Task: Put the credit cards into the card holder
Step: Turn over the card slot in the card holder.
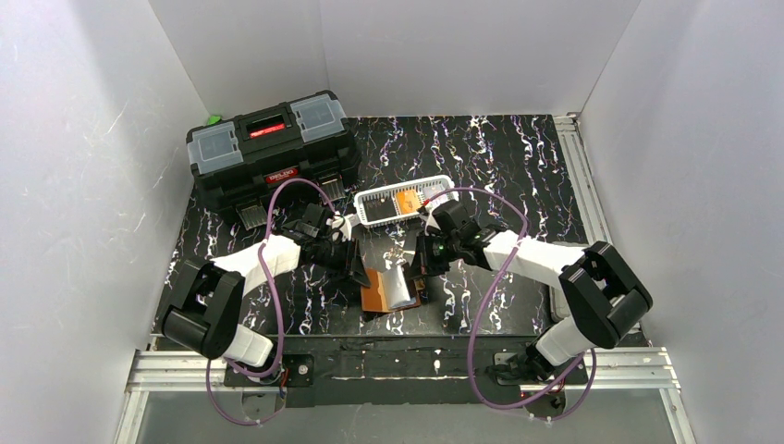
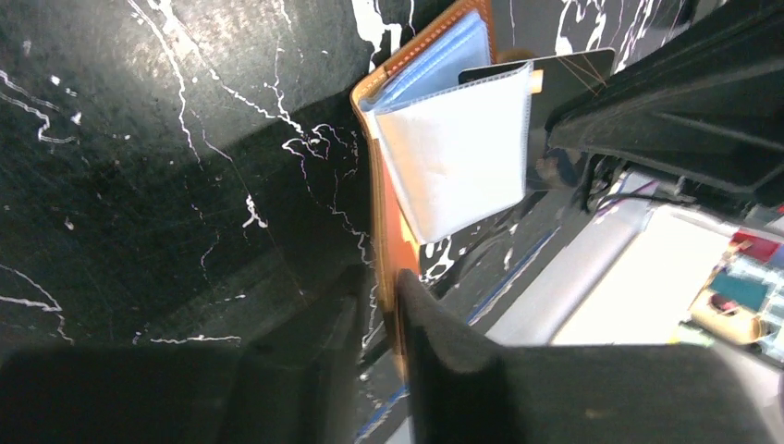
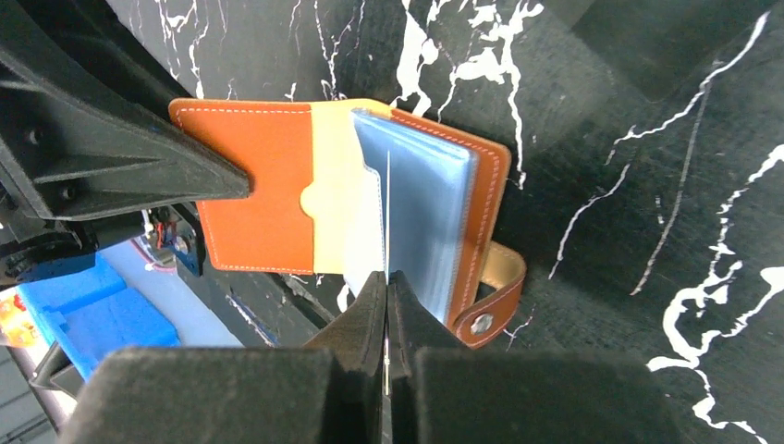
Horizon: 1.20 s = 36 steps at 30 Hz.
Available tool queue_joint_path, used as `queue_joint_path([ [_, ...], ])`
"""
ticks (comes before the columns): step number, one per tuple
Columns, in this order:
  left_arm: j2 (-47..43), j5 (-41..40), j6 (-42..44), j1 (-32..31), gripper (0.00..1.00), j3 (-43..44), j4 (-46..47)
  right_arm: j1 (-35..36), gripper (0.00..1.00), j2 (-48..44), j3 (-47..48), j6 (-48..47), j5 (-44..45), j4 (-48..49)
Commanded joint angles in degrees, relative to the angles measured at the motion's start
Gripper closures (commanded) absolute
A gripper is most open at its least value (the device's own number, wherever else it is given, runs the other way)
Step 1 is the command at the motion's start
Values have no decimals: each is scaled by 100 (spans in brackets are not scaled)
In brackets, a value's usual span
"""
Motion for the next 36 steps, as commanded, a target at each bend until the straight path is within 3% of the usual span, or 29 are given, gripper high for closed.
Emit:
queue_joint_path([
  [1,-247,154,-16,-28,69,-1,-8,75,99,-5,234,24,-234,235],
  [4,-288,330,-31,-23,50,-48,135,108,99,-22,306,13,-347,278],
  [7,-306,565,-123,-23,43,-118,394,166,99,23,404,-42,-505,322],
  [23,-423,1365,-89,168,45,-440,1006,285,99,702,891,-273,-1280,407],
  [28,-460,1452,54,261,45,-471,806,338,99,911,1078,-351,-1367,325],
  [33,-376,1284,79,276,52,-499,855,352,99,955,1103,-380,-1391,303],
  [36,-315,1060,299,276,62,-498,760,353,99,939,1064,-366,-1398,329],
])
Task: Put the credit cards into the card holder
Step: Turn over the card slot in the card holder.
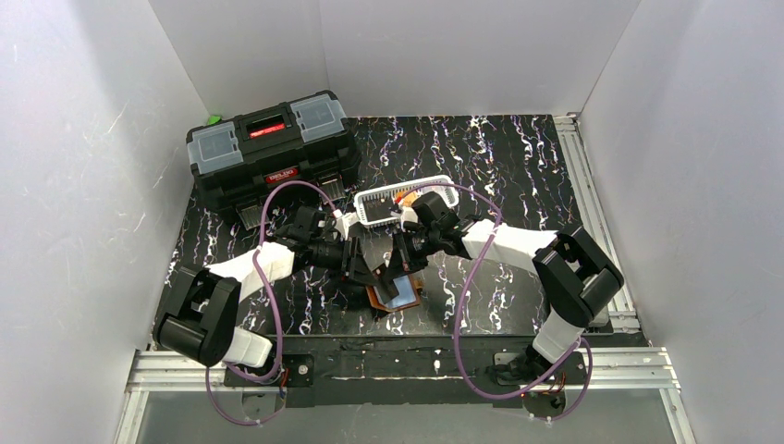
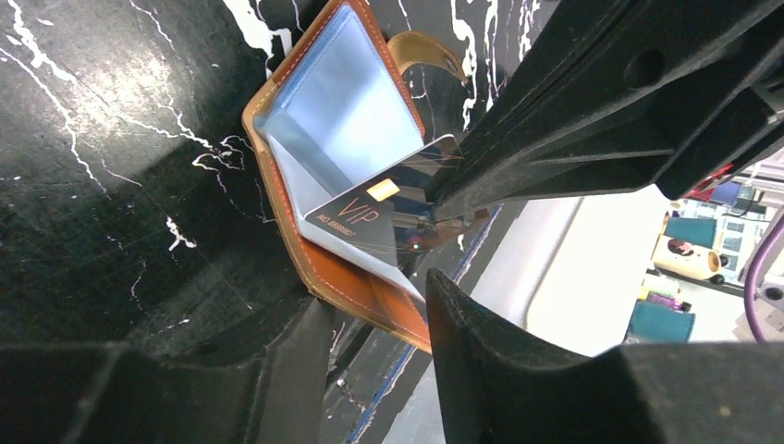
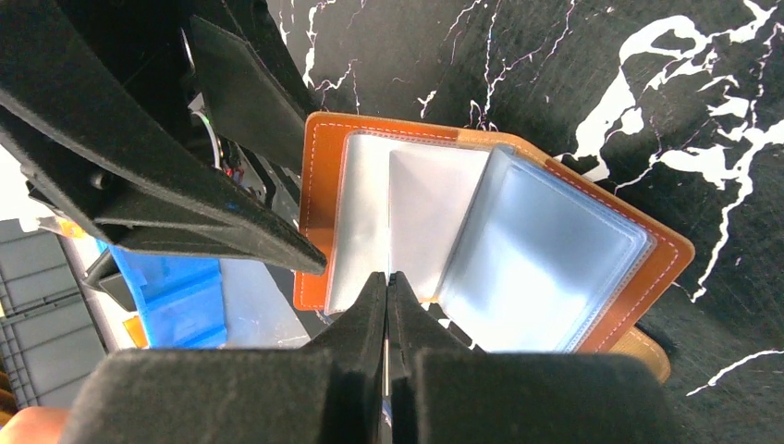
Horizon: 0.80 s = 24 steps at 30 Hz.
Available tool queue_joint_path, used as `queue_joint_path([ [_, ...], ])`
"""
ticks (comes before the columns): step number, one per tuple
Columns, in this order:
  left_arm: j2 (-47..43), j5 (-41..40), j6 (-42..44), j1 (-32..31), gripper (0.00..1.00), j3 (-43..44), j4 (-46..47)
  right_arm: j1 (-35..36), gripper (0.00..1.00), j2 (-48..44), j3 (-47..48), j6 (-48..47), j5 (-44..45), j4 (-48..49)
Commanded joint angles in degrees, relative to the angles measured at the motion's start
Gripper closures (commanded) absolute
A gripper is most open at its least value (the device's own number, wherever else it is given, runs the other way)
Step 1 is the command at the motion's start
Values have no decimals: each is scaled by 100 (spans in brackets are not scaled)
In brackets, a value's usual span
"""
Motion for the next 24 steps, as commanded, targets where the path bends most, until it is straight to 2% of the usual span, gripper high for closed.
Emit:
queue_joint_path([
  [1,-39,-197,366,25,64,-72,-161,24,99,-18,147,-93,-152,128],
  [3,-1,-421,486,9,70,-74,-226,29,99,-4,130,-80,-173,149],
  [15,89,-1028,864,-60,88,54,-679,-11,99,48,96,-8,-168,192],
  [18,99,-980,828,-59,99,49,-606,-118,99,-13,-47,81,-47,259],
  [24,147,-875,622,-63,100,62,-489,-510,99,-113,-769,547,-110,1117],
])
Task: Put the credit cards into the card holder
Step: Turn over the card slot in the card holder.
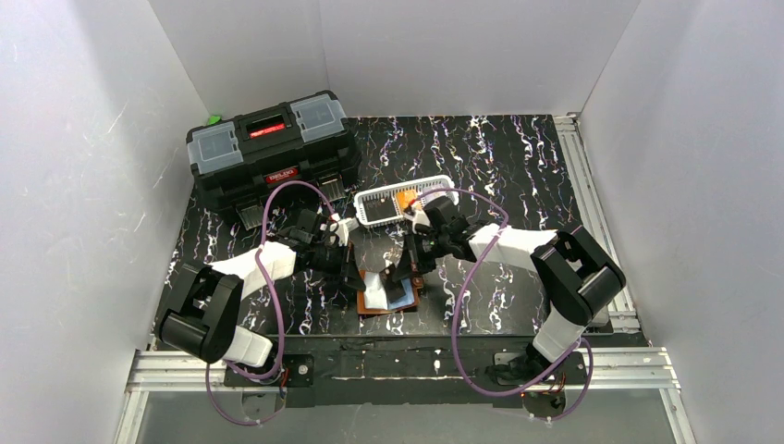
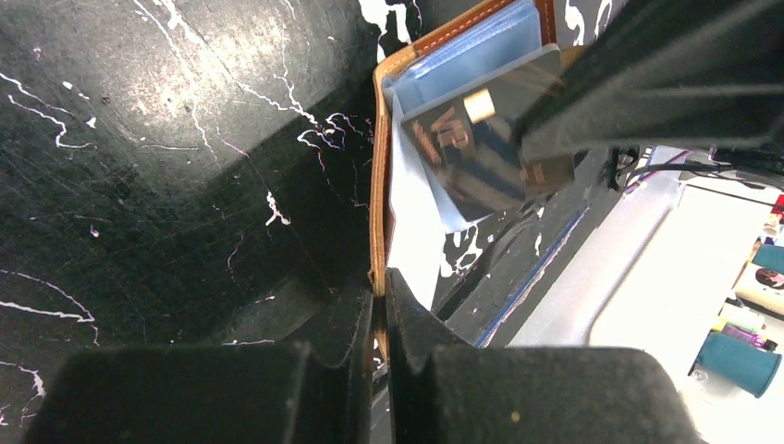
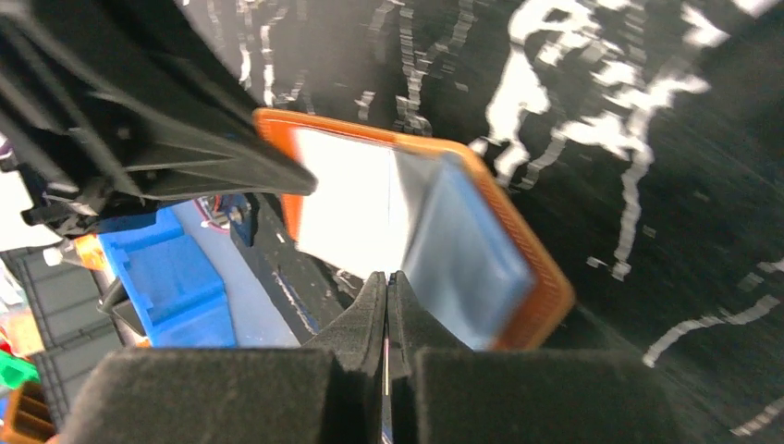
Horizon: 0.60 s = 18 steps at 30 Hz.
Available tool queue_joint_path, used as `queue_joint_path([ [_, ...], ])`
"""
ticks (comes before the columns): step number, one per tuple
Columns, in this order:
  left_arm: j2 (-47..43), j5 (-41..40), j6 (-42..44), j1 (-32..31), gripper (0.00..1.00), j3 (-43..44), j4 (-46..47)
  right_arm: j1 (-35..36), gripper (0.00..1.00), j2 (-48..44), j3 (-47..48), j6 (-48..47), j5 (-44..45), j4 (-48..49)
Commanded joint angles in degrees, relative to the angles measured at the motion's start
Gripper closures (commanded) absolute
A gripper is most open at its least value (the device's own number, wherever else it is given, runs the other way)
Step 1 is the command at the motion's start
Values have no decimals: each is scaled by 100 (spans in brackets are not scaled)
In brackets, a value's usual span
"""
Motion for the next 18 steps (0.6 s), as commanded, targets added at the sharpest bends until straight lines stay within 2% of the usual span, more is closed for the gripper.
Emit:
queue_joint_path([
  [1,46,37,-98,-22,100,63,-15,-309,99,-94,-443,364,-143,780],
  [14,159,-203,-551,-79,100,-92,164,-372,99,63,-555,321,-82,705],
  [18,150,-273,-538,-90,100,-95,121,-400,99,-305,-613,111,170,341],
])
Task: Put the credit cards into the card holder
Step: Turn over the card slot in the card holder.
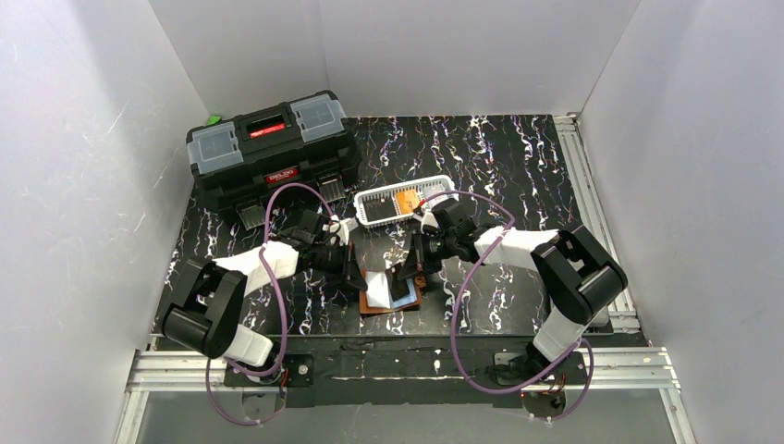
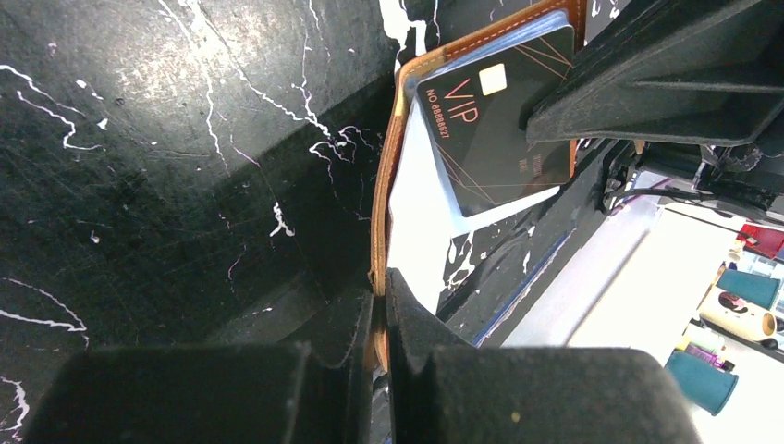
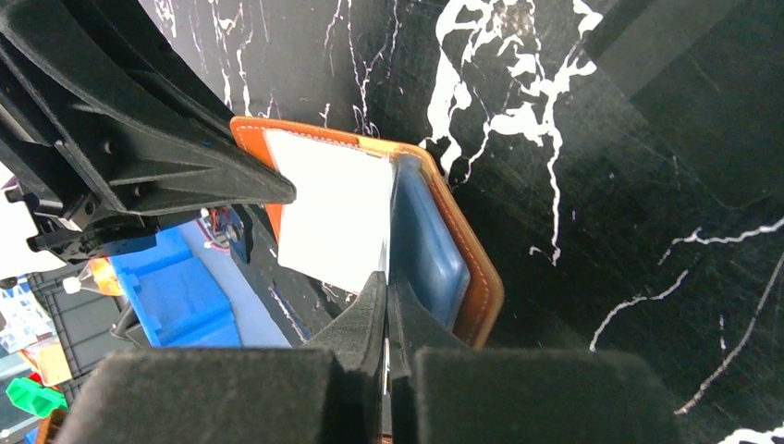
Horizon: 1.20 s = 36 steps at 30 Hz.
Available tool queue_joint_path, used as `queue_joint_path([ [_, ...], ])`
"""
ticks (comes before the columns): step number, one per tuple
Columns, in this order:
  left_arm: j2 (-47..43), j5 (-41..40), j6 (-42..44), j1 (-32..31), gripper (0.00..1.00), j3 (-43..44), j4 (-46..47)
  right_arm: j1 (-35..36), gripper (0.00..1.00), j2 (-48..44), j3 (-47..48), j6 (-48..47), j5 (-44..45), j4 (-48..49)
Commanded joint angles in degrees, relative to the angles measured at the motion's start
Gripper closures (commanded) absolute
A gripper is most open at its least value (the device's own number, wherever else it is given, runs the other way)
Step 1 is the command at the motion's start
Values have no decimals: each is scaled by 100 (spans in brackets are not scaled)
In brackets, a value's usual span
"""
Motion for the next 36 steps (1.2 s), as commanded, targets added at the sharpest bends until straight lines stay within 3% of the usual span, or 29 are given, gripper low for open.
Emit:
queue_joint_path([
  [1,-7,-144,-4,-36,100,-103,-64,-49,99,-442,-48,-280,305,-368],
  [11,-41,-104,94,-71,100,-40,-122,-378,99,-1315,-6,-759,1213,-1194],
  [36,-84,-43,66,-95,100,-20,-104,-383,99,-1421,-114,-998,1210,-1431],
])
